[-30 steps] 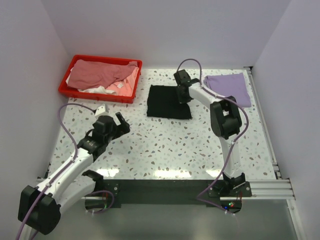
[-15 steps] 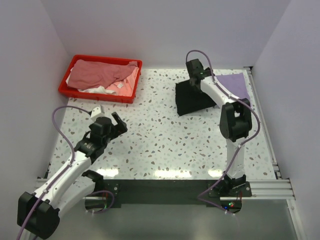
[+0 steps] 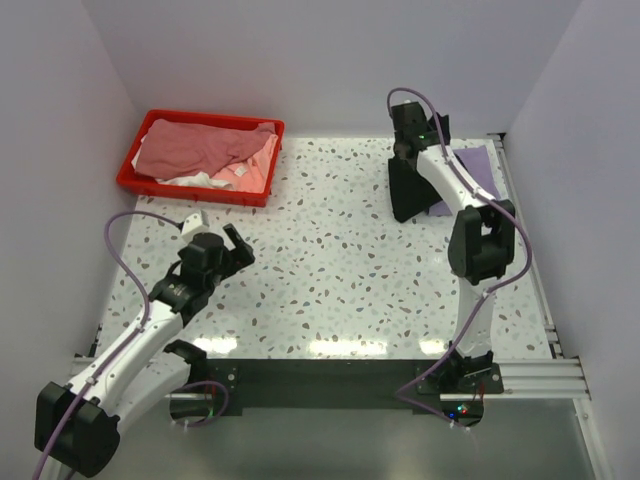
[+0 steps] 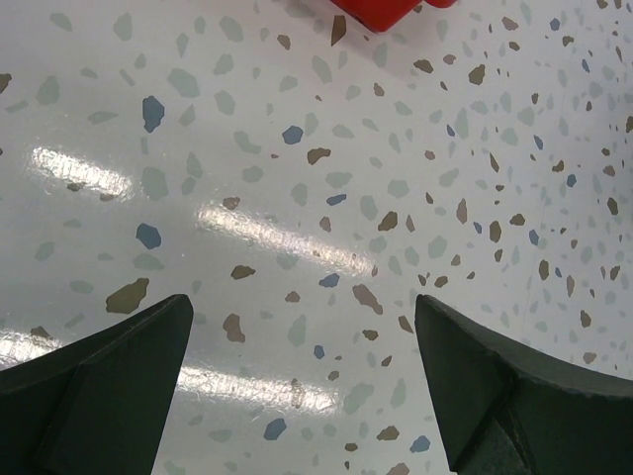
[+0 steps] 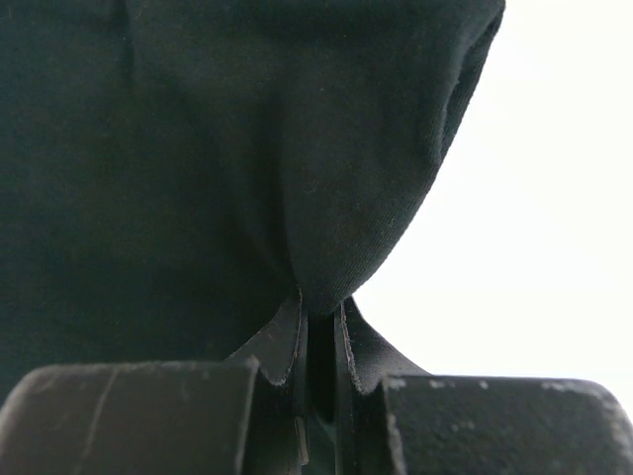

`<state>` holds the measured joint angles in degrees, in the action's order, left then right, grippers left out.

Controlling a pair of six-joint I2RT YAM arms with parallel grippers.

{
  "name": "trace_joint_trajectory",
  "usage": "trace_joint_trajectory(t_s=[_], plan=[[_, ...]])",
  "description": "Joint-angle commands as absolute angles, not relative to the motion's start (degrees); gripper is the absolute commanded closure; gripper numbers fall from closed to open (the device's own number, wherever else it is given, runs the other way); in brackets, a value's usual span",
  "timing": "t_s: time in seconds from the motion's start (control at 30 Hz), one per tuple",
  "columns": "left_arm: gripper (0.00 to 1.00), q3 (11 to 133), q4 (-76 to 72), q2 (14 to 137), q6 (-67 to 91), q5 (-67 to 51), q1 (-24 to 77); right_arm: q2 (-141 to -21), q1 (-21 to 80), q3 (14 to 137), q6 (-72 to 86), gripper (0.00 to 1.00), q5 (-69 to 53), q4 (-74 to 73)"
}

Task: Fold and stack the t-shirts
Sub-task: Neatly place the folded tshirt to the corner

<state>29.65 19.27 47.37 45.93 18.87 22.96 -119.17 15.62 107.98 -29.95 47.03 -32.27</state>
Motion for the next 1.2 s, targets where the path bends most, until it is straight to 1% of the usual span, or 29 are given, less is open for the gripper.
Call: trace_joint_trajectory(t_s=[0.0, 0.17, 0.33, 0.57, 0.67, 0.93, 1.07, 1.17], plan=[[0.0, 32.3, 19.5, 47.4, 46.5, 19.5, 23.1, -114.7, 14.8, 112.3, -33.6, 1.0, 51.5, -29.3], [0.0, 32.3, 19.3, 47.5, 46.6, 19.2, 23.1, -115.0, 14.3, 115.2, -34.9, 1.0, 52.4, -28.9], [0.0, 32.5, 19.0, 47.7, 46.5, 18.7, 23.1, -115.3, 14.3, 120.0, -35.2, 1.0, 52.8, -32.1], [0.0, 32.9, 18.6, 47.7, 46.3, 18.3, 23.1, -112.7, 14.3, 121.1, -34.8, 1.0, 51.6, -34.7], [0.0, 32.9, 18.5, 47.8, 46.3, 18.2, 23.1, -112.2, 14.2, 120.7, -33.8, 1.0, 49.8, -36.8], [0.0, 32.9, 18.5, 48.1, 46.2, 18.5, 23.1, -113.5, 12.1, 118.2, -32.0, 1.0, 46.7, -37.0], [0.0, 32.8, 18.5, 48.8, 46.2, 18.6, 23.1, -115.3, 11.5, 119.5, -29.3, 1.0, 43.7, -39.2], [0.0, 32.9, 18.1, 49.3, 46.3, 18.6, 23.1, -115.2, 11.5, 121.9, -25.6, 1.0, 39.3, -43.5]])
